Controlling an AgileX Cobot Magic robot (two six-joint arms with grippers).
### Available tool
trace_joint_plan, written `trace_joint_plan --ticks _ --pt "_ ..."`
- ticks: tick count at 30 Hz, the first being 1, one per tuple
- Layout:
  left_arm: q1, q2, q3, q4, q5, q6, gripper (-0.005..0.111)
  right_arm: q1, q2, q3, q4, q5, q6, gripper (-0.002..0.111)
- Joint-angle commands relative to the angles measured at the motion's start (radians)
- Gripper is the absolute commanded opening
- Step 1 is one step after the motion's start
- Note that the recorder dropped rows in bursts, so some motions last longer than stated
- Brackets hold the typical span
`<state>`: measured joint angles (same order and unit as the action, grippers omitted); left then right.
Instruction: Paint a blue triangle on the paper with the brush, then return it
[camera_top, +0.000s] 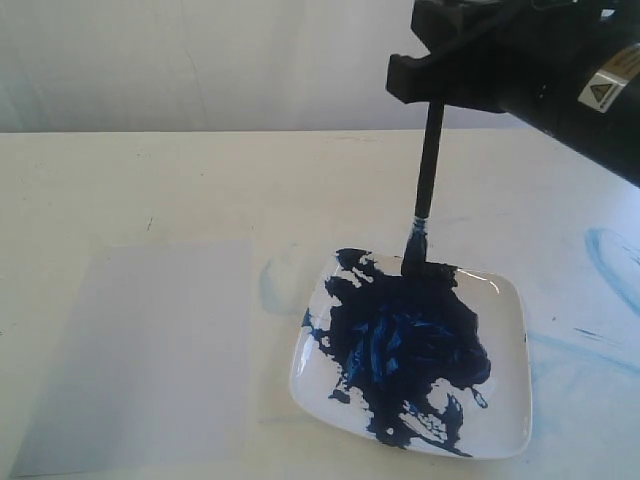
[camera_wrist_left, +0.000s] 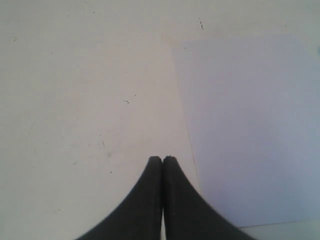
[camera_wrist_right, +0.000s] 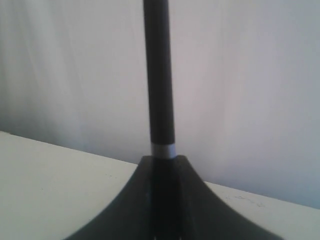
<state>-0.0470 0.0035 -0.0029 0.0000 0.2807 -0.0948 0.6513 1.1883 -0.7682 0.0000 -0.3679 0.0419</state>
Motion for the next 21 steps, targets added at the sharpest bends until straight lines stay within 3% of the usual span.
trace_joint_plan --ticks 1,13,21 --pt "-0.007 -0.004 0.003 0.000 0.000 -0.003 0.000 0.007 0.001 0.013 0.010 0.000 -0.021 0.000" --pt "-0.007 -0.004 0.003 0.008 -0.051 0.031 0.000 0.005 0.001 0.122 0.135 -0.111 -0.065 0.000" --pt "-0.007 -0.004 0.003 0.008 -0.226 0.053 0.000 0.005 0.001 0.143 0.142 -0.157 -0.065 0.000"
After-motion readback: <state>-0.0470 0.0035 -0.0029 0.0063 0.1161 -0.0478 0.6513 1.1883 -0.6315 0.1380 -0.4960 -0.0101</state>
